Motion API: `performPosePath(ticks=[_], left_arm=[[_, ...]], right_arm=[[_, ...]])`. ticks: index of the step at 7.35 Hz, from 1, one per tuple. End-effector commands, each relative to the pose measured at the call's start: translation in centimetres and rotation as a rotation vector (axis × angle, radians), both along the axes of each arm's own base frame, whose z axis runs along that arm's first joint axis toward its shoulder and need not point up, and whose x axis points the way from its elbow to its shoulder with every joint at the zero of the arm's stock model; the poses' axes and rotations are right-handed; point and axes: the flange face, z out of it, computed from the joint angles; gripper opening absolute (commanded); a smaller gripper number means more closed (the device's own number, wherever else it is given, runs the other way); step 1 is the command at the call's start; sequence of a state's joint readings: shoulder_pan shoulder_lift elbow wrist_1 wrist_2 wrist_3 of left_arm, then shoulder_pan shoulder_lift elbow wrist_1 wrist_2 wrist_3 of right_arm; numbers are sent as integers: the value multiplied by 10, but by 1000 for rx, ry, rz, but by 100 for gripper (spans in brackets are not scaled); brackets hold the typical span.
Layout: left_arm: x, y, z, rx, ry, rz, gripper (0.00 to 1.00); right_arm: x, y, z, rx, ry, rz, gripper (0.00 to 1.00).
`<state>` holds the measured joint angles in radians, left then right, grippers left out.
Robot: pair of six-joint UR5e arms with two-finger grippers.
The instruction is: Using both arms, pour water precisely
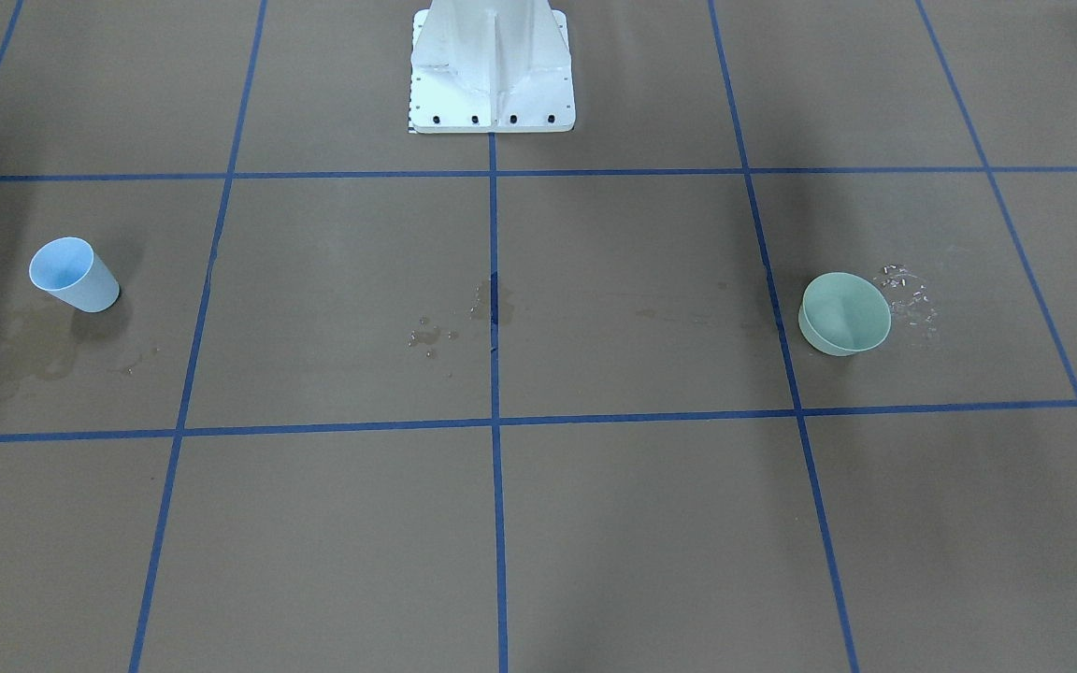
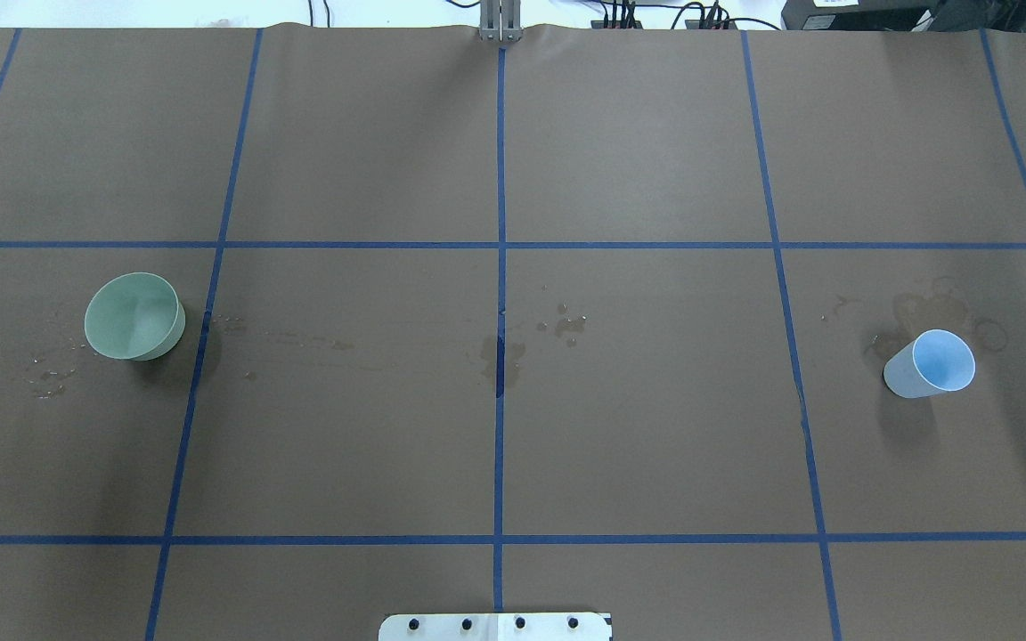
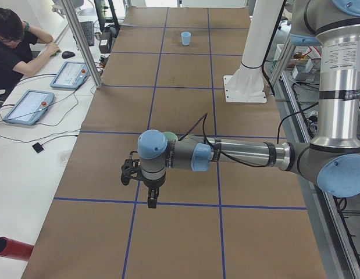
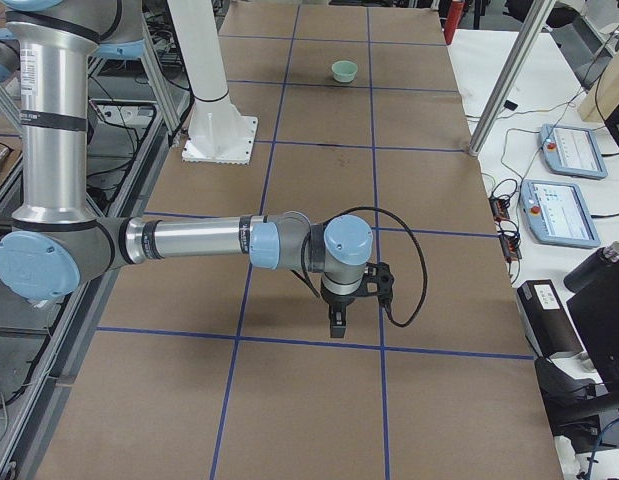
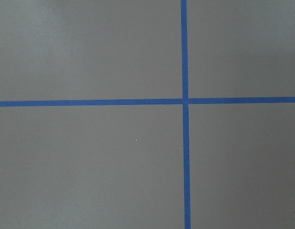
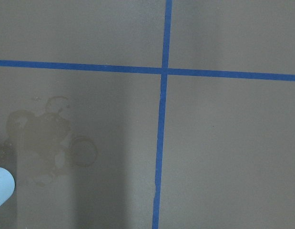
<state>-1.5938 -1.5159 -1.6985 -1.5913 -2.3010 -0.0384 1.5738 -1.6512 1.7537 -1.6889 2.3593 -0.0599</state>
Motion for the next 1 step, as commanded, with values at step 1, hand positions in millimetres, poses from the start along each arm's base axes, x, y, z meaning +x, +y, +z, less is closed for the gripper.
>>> performPosePath(ticks=[1], left_arm=[[0, 0, 0, -1, 0, 0, 100]], right_arm=[[0, 0, -2, 3, 0, 0, 99]])
